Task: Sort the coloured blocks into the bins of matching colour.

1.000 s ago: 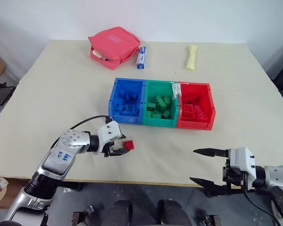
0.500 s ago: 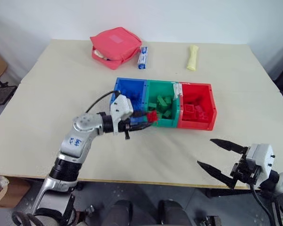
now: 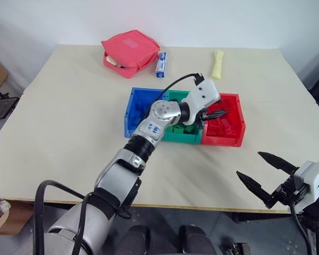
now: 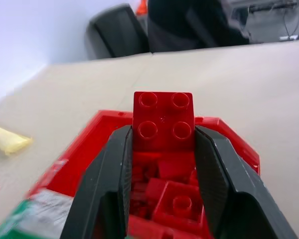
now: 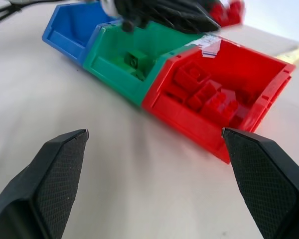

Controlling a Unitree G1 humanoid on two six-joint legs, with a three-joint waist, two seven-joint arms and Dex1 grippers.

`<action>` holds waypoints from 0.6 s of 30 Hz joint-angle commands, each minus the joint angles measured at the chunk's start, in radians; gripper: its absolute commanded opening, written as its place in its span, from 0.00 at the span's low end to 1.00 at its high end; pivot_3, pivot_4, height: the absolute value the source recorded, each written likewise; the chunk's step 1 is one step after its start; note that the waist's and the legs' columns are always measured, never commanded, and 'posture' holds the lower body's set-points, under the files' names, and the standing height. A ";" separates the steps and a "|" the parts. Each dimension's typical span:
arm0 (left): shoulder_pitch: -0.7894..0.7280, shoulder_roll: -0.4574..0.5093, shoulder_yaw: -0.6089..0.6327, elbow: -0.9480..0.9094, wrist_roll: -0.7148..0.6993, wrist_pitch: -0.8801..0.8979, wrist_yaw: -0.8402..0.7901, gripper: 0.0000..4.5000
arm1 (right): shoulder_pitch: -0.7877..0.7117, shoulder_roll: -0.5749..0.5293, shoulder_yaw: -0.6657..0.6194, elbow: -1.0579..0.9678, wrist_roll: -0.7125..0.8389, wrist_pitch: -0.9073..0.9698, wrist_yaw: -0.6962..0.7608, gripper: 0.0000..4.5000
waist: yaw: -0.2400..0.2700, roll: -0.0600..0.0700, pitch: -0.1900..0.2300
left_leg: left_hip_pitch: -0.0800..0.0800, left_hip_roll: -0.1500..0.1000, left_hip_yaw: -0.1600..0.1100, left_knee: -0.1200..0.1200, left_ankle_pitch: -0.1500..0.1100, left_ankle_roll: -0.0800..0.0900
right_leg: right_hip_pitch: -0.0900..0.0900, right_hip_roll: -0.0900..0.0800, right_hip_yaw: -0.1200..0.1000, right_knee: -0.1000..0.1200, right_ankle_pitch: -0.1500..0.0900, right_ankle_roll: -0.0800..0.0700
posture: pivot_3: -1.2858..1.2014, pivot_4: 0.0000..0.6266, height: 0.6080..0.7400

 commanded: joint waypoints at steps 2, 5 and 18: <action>-0.071 -0.016 0.028 0.093 0.028 -0.042 0.021 0.60 | -0.018 0.007 -0.003 -0.069 0.017 0.011 -0.048 1.00 | -0.003 0.000 0.000 | 0.000 0.000 0.000 0.000 0.000 0.000 | 0.000 0.000 0.000 0.000 0.000 0.000 | 0.52 0.24 1.00; -0.066 0.005 0.047 0.085 0.023 -0.078 -0.005 0.82 | -0.027 0.004 0.006 -0.090 0.018 0.030 -0.066 1.00 | -0.004 0.000 0.000 | 0.000 0.000 0.000 0.000 0.000 0.000 | -0.001 0.000 0.000 0.001 0.000 0.000 | 0.52 0.24 1.00; 0.425 0.434 0.110 -0.757 -0.202 0.134 -0.466 0.99 | -0.136 -0.104 0.058 0.002 0.011 0.052 0.044 1.00 | -0.028 0.003 -0.002 | 0.001 0.004 0.000 -0.001 0.000 -0.003 | -0.001 -0.003 0.002 0.001 0.000 -0.001 | 0.52 0.24 1.00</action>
